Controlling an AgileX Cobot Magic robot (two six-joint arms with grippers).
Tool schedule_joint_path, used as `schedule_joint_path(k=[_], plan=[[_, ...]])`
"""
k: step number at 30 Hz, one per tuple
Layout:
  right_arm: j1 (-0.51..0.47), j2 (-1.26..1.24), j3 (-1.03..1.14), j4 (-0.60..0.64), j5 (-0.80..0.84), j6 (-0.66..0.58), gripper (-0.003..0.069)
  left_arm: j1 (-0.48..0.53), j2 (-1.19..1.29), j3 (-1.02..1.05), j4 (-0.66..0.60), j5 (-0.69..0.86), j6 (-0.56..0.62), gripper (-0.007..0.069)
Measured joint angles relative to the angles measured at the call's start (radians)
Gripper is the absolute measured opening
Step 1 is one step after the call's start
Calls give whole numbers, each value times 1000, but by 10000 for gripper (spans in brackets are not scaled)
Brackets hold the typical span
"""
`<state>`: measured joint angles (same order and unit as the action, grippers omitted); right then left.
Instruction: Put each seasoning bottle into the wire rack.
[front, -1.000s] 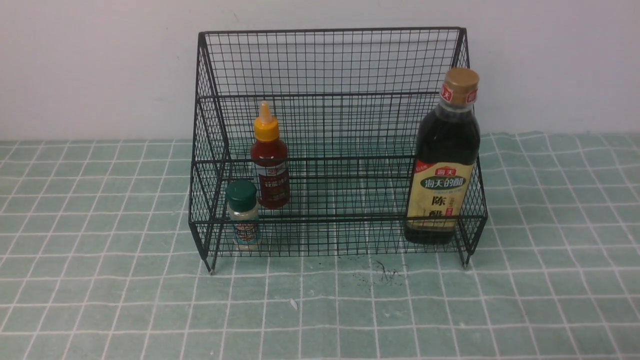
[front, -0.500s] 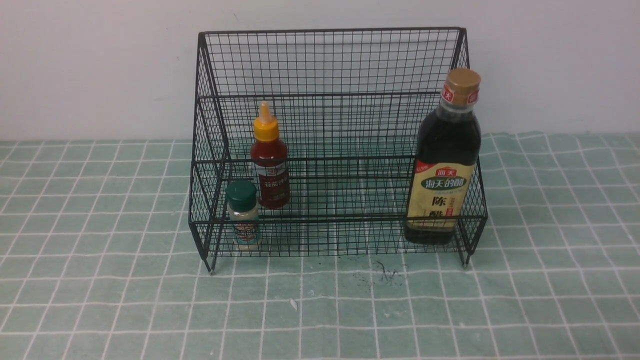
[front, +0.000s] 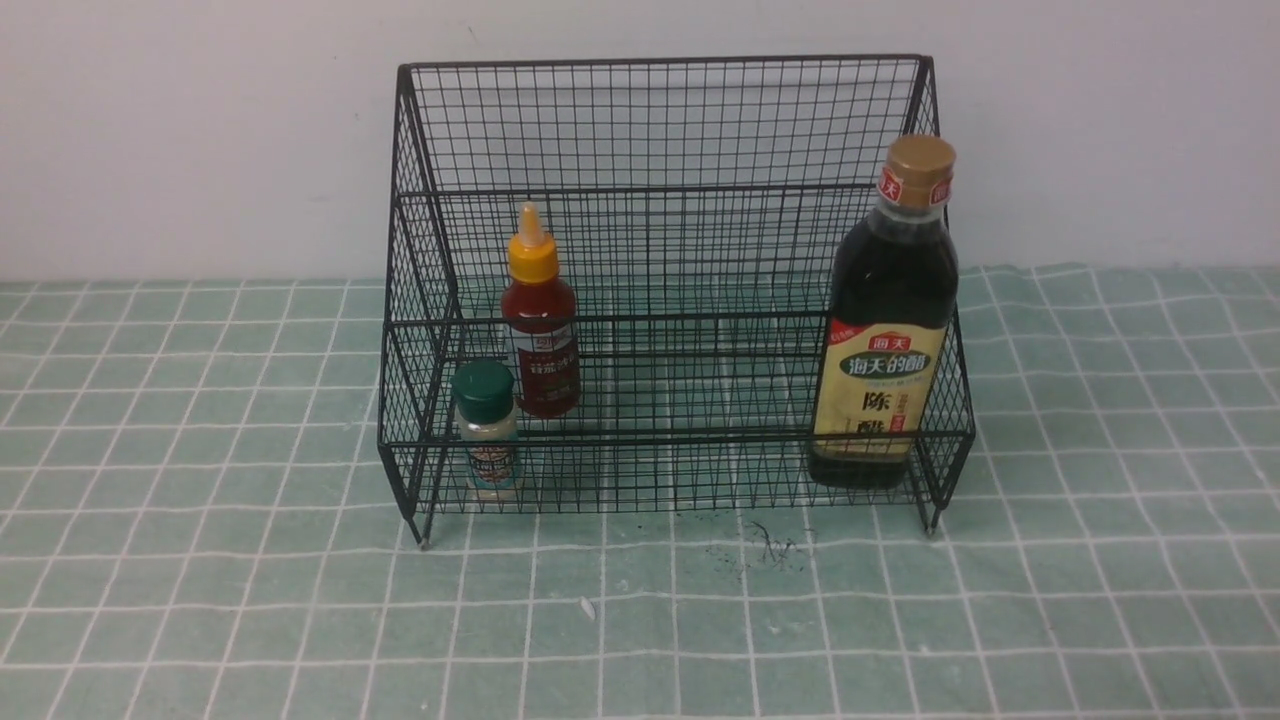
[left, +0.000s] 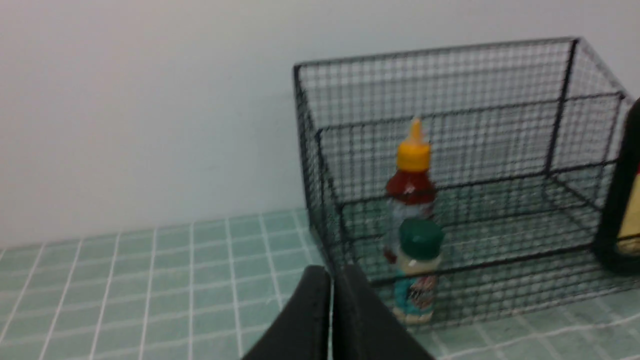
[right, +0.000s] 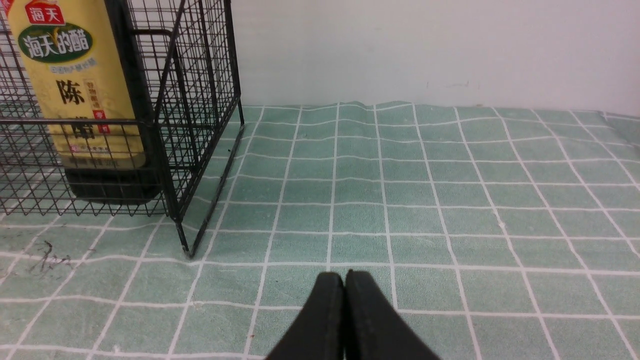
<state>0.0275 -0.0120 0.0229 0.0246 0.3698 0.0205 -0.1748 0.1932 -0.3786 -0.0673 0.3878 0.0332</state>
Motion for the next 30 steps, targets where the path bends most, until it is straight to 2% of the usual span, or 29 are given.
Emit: schedule_joint_path(k=[4,8,11,30], plan=[[0,0,0,0,0,0,-13,88,-150,255,3,-56,7,-6],[0,0,0,0,1,0,-13,99,-201,401,16,-39,10,-6],[0,0,0,4,1,0,-13,99,-204,405,20,-2,10,-6],[0,0,0,4,1,0,-13,99,-204,405,22,-3,10,-6]])
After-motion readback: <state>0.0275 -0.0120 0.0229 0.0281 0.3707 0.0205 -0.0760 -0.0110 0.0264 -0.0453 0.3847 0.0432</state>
